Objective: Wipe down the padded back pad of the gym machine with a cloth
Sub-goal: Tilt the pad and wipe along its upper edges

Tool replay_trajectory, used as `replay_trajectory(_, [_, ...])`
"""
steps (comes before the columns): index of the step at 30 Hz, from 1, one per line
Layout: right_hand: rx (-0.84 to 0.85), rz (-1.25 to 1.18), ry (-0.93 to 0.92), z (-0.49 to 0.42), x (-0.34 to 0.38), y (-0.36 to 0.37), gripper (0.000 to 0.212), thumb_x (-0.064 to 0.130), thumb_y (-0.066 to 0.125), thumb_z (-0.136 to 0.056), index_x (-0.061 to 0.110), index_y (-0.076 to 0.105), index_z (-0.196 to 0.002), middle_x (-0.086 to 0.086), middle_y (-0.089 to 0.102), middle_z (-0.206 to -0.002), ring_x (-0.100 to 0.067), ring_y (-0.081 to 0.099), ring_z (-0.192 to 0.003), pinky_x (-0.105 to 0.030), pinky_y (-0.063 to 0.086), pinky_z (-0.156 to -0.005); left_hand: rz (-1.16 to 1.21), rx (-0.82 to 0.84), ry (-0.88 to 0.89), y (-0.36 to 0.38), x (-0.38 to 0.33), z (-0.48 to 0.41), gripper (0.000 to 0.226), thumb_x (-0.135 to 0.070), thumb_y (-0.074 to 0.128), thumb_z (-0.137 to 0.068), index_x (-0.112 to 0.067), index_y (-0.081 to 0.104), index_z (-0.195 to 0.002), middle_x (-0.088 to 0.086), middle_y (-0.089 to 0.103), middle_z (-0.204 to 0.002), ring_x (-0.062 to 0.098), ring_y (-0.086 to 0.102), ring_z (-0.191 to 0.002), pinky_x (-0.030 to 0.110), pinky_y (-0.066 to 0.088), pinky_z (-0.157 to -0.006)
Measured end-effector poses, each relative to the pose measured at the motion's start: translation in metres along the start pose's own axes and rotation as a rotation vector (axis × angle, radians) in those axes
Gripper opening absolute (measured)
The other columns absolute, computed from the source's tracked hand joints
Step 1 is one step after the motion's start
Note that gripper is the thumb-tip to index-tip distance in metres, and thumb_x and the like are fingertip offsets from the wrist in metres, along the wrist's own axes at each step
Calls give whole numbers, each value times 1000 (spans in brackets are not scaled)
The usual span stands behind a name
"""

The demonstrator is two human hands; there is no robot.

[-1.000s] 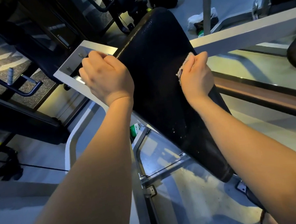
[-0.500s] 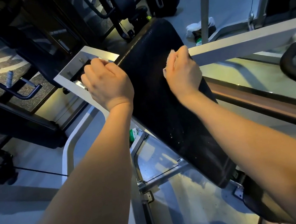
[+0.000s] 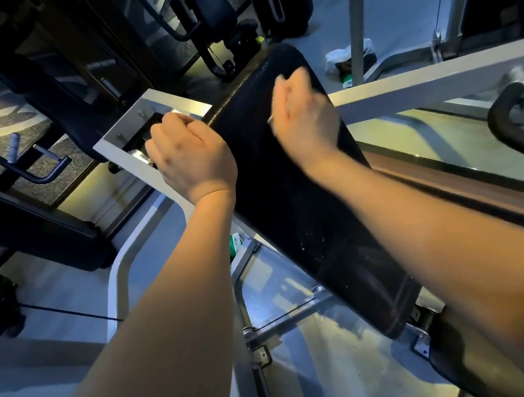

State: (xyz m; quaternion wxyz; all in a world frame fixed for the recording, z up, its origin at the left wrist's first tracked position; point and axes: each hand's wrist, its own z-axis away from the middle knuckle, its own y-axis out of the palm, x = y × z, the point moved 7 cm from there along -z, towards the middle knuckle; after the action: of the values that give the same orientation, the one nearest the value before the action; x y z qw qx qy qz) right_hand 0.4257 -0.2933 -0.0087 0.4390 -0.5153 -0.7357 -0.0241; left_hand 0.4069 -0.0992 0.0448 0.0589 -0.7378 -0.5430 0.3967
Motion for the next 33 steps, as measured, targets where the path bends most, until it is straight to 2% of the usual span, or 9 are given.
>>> replay_trajectory(6, [156, -159, -758, 97, 37, -3, 4, 23, 53, -103, 19, 53, -103, -7, 59, -70, -29, 55, -51, -38, 41, -41, 35, -6, 15, -1, 1, -1, 19, -14, 41, -92, -9, 59, -89, -2, 45, -87, 16, 37, -85, 17, 15, -63])
replay_trajectory(8, [91, -62, -698, 56, 28, 1, 11, 29, 47, -106, 19, 53, -102, -7, 60, -70, -30, 58, -51, -32, 39, -41, 47, -4, 12, 0, 1, -1, 19, -14, 40, -91, -9, 59, -89, -2, 45, -87, 16, 37, -86, 17, 19, -64])
replay_trajectory(11, [-45, 36, -245, -12, 15, -2, 30, 34, 45, -107, 9, 59, -95, -6, 64, -69, -33, 61, -57, -28, 28, -49, 55, 5, 3, 0, 2, -1, 20, -15, 39, -92, -9, 58, -89, -2, 46, -87, 15, 37, -85, 5, 24, -68])
replay_trajectory(13, [-44, -51, -115, -11, 19, -1, 29, 29, 50, -106, 6, 59, -93, -6, 64, -68, -31, 63, -59, -26, 23, -48, 65, 9, 1, 1, 3, -1, 21, -15, 38, -91, -9, 58, -89, -2, 46, -87, 15, 38, -85, 4, 23, -69])
replay_trajectory(17, [102, -196, -588, 64, 51, -3, 26, 24, 51, -106, 8, 70, -98, -7, 62, -73, -28, 63, -57, -36, 41, -42, 118, 13, -9, 1, 5, -1, 22, -16, 38, -90, -10, 60, -88, -2, 48, -86, 15, 39, -85, 4, 25, -70])
replay_trajectory(20, [121, -91, -869, 60, 46, -3, 27, 26, 47, -105, 14, 71, -108, -9, 60, -73, -30, 57, -51, -36, 41, -39, 148, 9, -14, 0, 5, -1, 23, -15, 38, -89, -9, 60, -87, -2, 49, -85, 15, 40, -85, 4, 26, -70])
replay_trajectory(26, [-50, -45, -154, -23, 26, -4, 28, 31, 47, -107, 9, 61, -95, 1, 57, -66, -27, 60, -56, -25, 21, -45, 124, 14, -18, 1, 4, -2, 21, -12, 39, -89, -9, 59, -87, -2, 48, -85, 15, 39, -85, 4, 25, -68])
replay_trajectory(31, [44, -97, -643, 29, 62, -3, 27, 29, 53, -105, 11, 69, -93, -6, 61, -70, -28, 56, -47, -34, 41, -38, 116, 22, -4, 2, 5, -2, 23, -16, 38, -89, -8, 59, -88, -1, 47, -86, 15, 38, -84, 6, 25, -68])
replay_trajectory(33, [-10, -27, -558, -5, 44, 0, 27, 32, 54, -105, 12, 68, -92, -5, 62, -69, -31, 57, -48, -30, 36, -40, 117, 25, -10, 1, 4, -2, 23, -16, 37, -88, -8, 59, -87, -1, 48, -86, 14, 38, -84, 6, 26, -68])
